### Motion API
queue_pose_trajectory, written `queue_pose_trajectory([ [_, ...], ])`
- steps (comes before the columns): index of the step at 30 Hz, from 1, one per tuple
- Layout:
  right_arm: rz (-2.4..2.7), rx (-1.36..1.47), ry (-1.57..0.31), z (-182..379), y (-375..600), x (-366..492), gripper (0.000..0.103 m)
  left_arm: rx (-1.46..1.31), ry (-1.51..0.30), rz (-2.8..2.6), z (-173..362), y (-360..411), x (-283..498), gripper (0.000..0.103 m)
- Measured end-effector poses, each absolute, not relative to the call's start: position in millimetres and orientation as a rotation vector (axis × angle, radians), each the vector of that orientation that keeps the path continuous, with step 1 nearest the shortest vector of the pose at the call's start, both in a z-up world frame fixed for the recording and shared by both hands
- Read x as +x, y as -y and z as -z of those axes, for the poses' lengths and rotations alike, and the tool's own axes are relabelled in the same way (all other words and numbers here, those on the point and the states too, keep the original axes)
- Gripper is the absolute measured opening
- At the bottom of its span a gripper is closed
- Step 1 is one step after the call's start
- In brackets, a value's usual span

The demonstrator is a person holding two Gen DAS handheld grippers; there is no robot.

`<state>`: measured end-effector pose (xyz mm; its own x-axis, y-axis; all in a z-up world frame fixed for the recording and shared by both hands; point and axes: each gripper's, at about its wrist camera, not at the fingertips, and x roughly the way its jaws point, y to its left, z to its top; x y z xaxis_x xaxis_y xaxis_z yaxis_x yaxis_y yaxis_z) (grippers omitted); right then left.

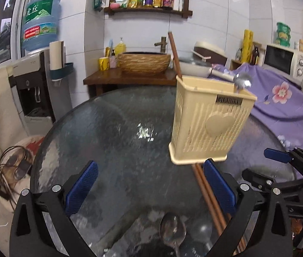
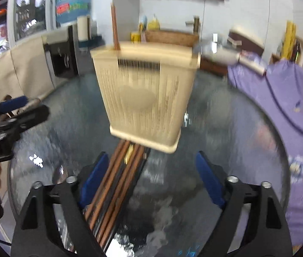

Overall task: Organize utensils
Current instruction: 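Grasp the silver spoon with the left tool while the right tool grasps the black chopstick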

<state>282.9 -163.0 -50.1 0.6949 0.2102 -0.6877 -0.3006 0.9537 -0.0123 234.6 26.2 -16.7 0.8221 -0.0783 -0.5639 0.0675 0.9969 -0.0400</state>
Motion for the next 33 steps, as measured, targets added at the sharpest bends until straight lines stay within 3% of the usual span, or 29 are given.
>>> queue_pose_trajectory([
  [3,-0.272,-0.129,-0.803,67,162,284,0.056,-0.005,-0.640,0.100,28,-25,228,0.097],
  [7,-0.282,-0.102,-0.869,81,161,287,0.047,0.048,-0.711,0.074,46,-21,221,0.097],
  [33,-0.265,-0.117,-0.953,97,147,301,0.031,0.205,-0.833,0.105,86,-1,184,0.097],
])
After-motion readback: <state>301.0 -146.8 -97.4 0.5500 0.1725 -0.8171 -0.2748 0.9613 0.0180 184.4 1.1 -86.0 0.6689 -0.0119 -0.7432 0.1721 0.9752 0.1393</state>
